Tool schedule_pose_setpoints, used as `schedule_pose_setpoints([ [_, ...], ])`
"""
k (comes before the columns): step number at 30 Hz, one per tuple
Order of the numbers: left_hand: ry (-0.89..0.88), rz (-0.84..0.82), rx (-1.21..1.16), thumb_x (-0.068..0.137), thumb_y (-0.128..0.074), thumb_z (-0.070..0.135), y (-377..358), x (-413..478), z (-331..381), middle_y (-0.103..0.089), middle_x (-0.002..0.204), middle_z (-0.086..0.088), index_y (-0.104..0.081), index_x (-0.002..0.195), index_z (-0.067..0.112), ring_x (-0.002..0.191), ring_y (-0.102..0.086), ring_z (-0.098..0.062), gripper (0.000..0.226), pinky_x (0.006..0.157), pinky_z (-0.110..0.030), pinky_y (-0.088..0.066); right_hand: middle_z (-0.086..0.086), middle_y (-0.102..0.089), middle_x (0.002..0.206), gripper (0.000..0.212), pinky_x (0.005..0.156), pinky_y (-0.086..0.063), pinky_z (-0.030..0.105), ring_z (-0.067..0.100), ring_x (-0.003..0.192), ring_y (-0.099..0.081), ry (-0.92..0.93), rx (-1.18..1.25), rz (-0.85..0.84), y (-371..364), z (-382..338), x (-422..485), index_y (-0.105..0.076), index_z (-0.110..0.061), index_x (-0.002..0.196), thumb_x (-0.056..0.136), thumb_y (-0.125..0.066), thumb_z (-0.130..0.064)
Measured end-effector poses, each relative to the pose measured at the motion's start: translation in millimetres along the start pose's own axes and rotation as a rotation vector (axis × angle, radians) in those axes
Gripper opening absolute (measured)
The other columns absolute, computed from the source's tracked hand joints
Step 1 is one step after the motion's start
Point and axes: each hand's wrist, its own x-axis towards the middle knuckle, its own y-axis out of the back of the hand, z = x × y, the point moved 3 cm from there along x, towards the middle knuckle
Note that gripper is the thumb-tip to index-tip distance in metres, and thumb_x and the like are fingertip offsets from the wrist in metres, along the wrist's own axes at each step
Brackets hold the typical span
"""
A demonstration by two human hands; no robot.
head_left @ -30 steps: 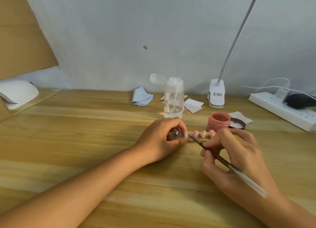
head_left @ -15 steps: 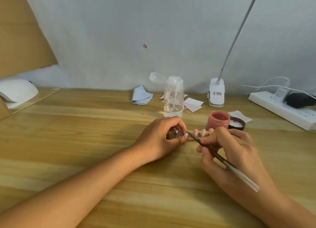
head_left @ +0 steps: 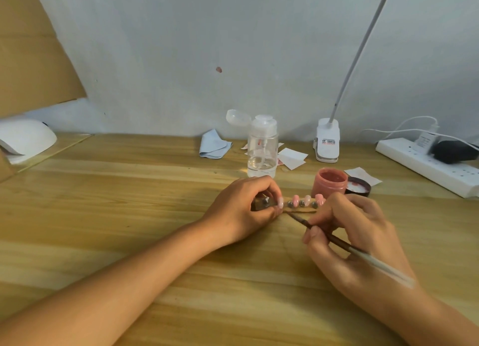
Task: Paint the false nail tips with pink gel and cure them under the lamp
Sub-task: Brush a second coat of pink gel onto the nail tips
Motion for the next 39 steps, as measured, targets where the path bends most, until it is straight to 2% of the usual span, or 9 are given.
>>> schedule_pose_setpoints([
  [3,0.006,-0.01,-0.017,0.083,-0.07,0.018,-0.1,-0.9,0.2,-0.065,0.081,0.02,-0.062,0.08,0.032,0.073,-0.058,-0.006,0.017,0.064,-0.026,-0.044,-0.017,-0.066,0.072,0.013,0.094,-0.032,0.013,-0.006,0.088,-0.055,-0.026,0.019,0.026,0.9,0.3,0.5,-0.056,-0.02,0.084,0.081,-0.052,-0.032],
  [5,-0.002,-0.016,-0.023,0.083,-0.071,0.018,-0.2,-1.2,0.8,-0.066,0.082,0.019,-0.061,0.08,0.033,0.074,-0.058,-0.006,0.018,0.064,-0.024,-0.043,-0.018,-0.067,0.075,0.008,0.096,-0.031,0.013,-0.004,0.085,-0.058,-0.032,0.002,-0.006,-1.0,0.9,0.9,-0.055,-0.021,0.087,0.083,-0.055,-0.028],
  [10,-0.003,-0.016,-0.006,0.082,-0.07,0.018,-0.4,-0.6,0.6,-0.067,0.081,0.012,-0.061,0.081,0.032,0.076,-0.06,-0.012,0.016,0.066,-0.032,-0.046,-0.013,-0.064,0.065,0.01,0.091,-0.039,0.025,0.004,0.076,-0.059,-0.024,0.034,-0.023,-0.9,1.5,-0.4,-0.055,-0.021,0.08,0.08,-0.052,-0.03],
  [16,0.01,-0.017,-0.008,0.084,-0.072,0.019,-0.2,-1.0,0.4,-0.067,0.083,0.011,-0.062,0.084,0.031,0.077,-0.059,-0.01,0.016,0.066,-0.031,-0.045,-0.014,-0.066,0.071,0.007,0.092,-0.036,0.018,0.002,0.077,-0.06,-0.025,0.012,-0.047,-2.6,1.2,1.6,-0.053,-0.021,0.086,0.083,-0.058,-0.024],
  [22,0.015,-0.007,0.023,0.083,-0.072,0.02,1.0,-1.3,1.4,-0.063,0.08,0.019,-0.061,0.082,0.033,0.075,-0.055,-0.004,0.016,0.063,-0.021,-0.038,-0.016,-0.065,0.072,0.011,0.092,-0.034,0.014,0.0,0.08,-0.059,-0.02,0.036,-0.028,-0.7,1.7,0.5,-0.054,-0.023,0.086,0.08,-0.051,-0.032],
  [28,0.009,-0.022,0.046,0.082,-0.07,0.019,0.5,-1.2,2.4,-0.062,0.079,0.017,-0.061,0.082,0.034,0.076,-0.055,-0.004,0.018,0.065,-0.029,-0.04,-0.016,-0.061,0.074,0.01,0.095,-0.04,0.026,0.005,0.073,-0.061,0.075,-0.097,-0.076,-6.4,1.7,0.2,-0.056,-0.02,0.087,0.078,-0.055,-0.026],
  [30,-0.001,-0.028,0.032,0.082,-0.069,0.019,0.3,-1.4,2.9,-0.066,0.081,0.014,-0.061,0.082,0.032,0.08,-0.058,-0.009,0.015,0.068,-0.033,-0.044,-0.018,-0.055,0.069,0.01,0.094,-0.038,0.023,0.003,0.072,-0.057,0.078,-0.085,-0.047,-3.9,1.3,-1.2,-0.054,-0.02,0.082,0.073,-0.056,-0.025],
  [35,0.023,-0.008,0.058,0.083,-0.072,0.022,1.0,-2.0,2.6,-0.061,0.08,0.015,-0.06,0.083,0.036,0.078,-0.052,-0.005,0.018,0.066,-0.025,-0.036,-0.016,-0.058,0.072,0.01,0.096,-0.036,0.019,0.005,0.072,-0.059,0.049,-0.076,-0.058,-4.7,2.7,0.5,-0.055,-0.021,0.088,0.081,-0.054,-0.028],
  [39,0.019,-0.02,0.044,0.082,-0.071,0.018,0.6,-1.4,3.6,-0.064,0.081,0.014,-0.062,0.082,0.031,0.081,-0.057,-0.009,0.016,0.07,-0.032,-0.044,-0.019,-0.054,0.068,0.01,0.096,-0.035,0.02,0.001,0.073,-0.055,0.064,-0.084,-0.038,-4.4,3.1,-1.5,-0.055,-0.02,0.085,0.077,-0.054,-0.027],
])
